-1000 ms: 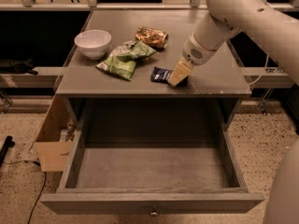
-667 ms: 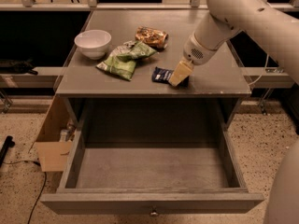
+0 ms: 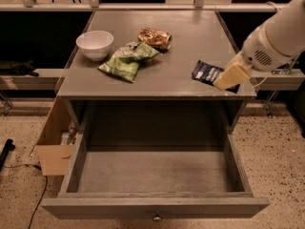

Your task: Place rxbar blueberry into top drawer

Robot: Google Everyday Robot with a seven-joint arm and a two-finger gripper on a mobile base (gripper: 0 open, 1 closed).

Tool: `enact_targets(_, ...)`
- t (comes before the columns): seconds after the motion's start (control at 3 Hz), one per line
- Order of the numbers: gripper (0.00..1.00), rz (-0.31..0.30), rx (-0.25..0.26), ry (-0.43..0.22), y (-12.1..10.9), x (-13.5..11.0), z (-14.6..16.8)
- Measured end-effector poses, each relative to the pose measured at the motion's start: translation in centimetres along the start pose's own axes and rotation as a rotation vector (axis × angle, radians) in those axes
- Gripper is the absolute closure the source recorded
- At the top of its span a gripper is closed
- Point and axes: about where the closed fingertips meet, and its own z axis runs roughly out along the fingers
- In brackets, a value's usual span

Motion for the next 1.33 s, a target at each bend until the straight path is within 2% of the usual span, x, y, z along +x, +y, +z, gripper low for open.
enact_targets(0.33, 1.0, 0.004, -0.008, -0.002, 0.4, 0.0, 0.5)
enact_targets(0.67, 1.0, 0.023, -0.017, -0.016, 1.8, 0.4, 1.2)
enact_targets(1.0, 1.0, 0.084, -0.059, 0.003, 6.5, 1.8, 5.2)
enact_targets(1.33, 1.0, 0.105, -0.109, 0.053, 9.6, 2.6, 9.9)
